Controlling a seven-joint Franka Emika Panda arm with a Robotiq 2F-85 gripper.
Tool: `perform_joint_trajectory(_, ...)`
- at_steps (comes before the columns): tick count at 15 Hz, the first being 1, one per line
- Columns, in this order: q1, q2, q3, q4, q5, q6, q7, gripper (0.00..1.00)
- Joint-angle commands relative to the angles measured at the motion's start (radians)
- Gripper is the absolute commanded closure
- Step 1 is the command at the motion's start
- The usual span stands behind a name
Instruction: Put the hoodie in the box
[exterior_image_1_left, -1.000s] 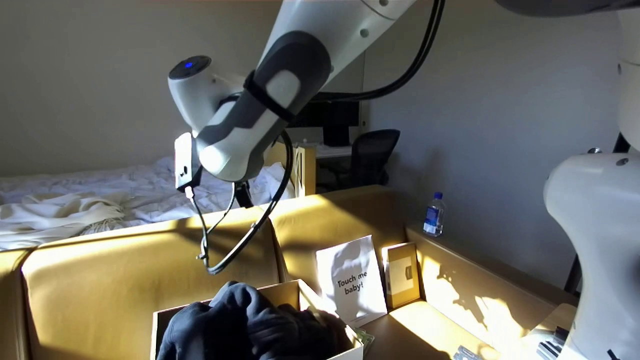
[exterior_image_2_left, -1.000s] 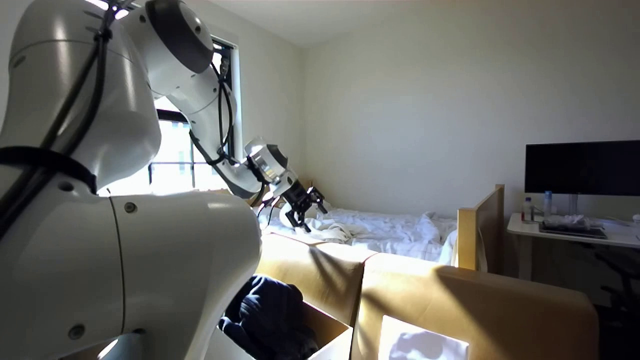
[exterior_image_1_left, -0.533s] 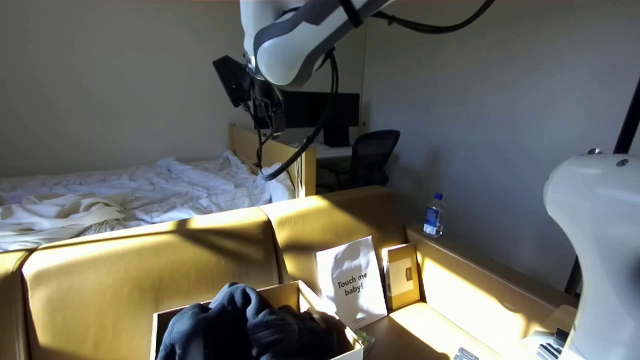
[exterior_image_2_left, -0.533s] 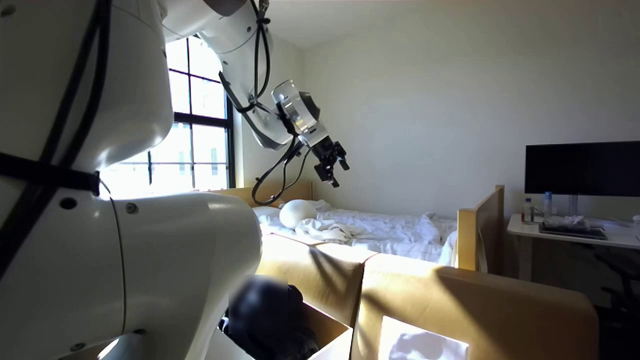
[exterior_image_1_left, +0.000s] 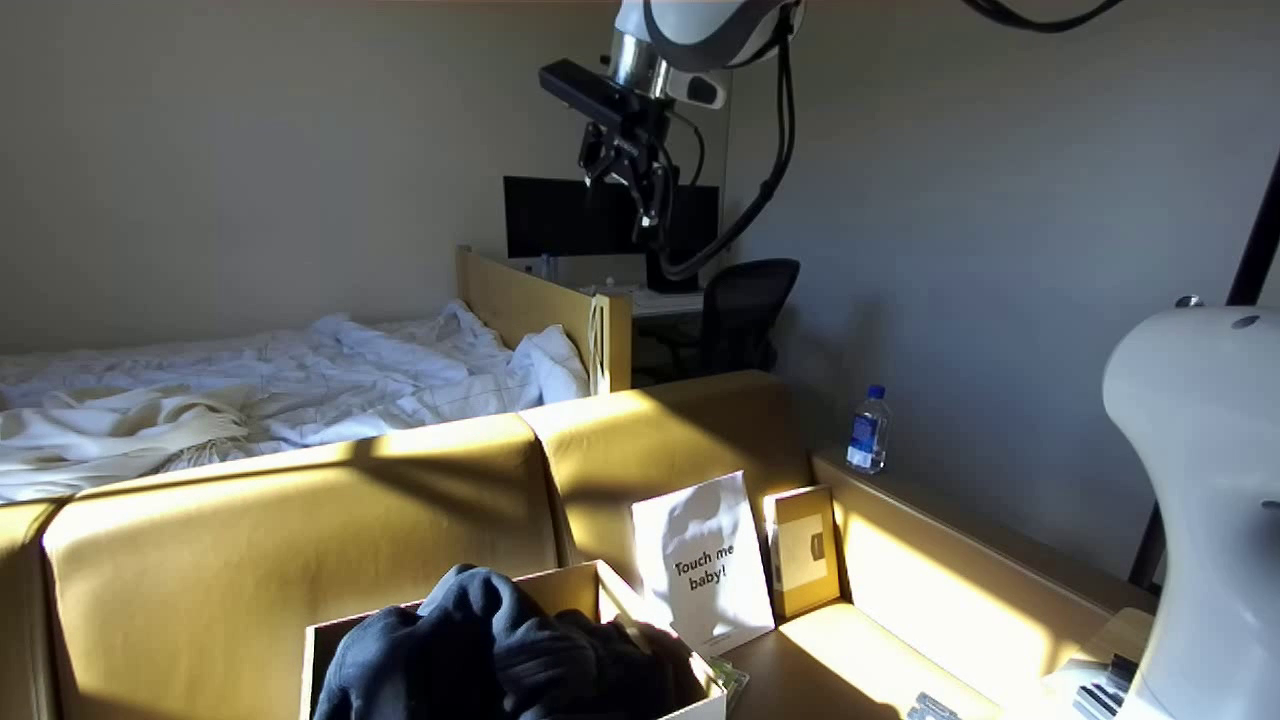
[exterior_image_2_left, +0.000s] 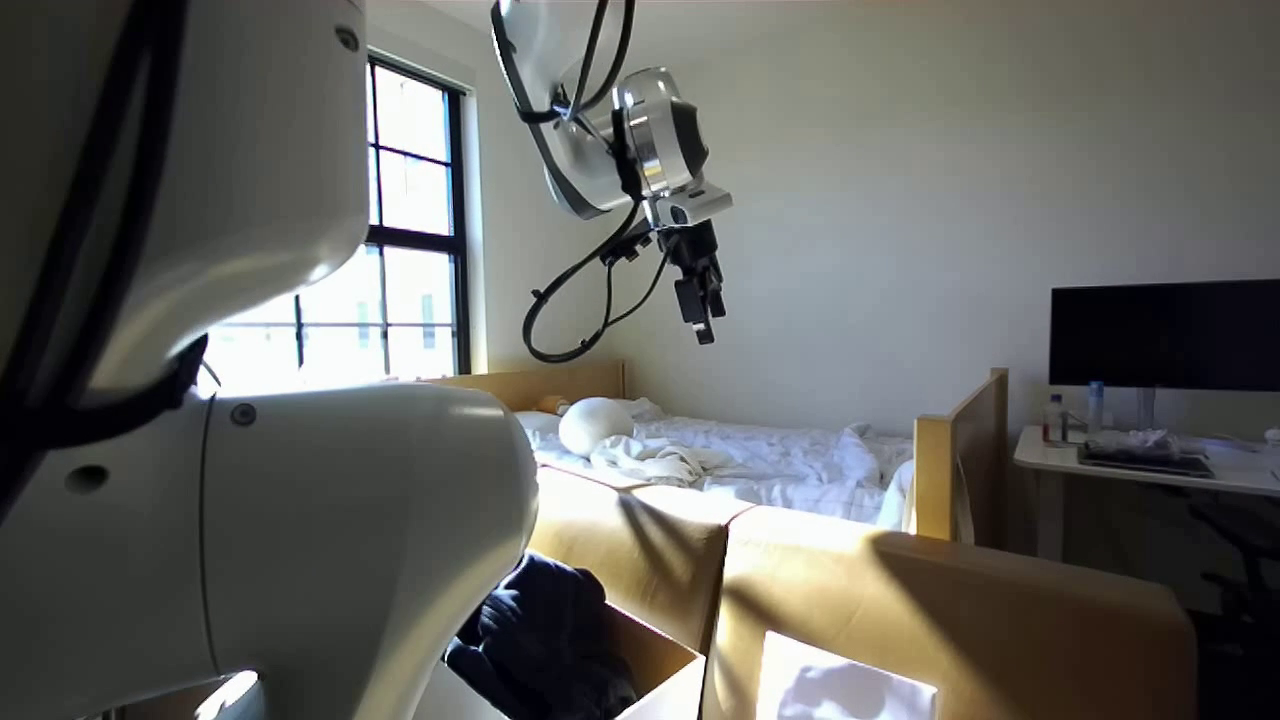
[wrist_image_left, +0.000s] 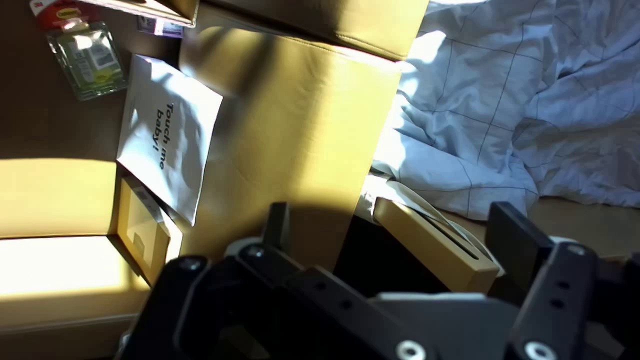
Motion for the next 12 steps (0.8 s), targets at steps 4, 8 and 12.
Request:
perform_joint_trajectory(4,-0.257,-0.256,0.291,-0.086,0.143,-0.305,-0.35,0.0)
perform_joint_trajectory(8,-0.21,-0.256,0.134,-0.044,0.132,-0.347,-0.66,0.0)
perform_joint_trajectory(12,-0.375,-0.14,0.162,-0.043,0.276,-0.291,-0.866,0.0)
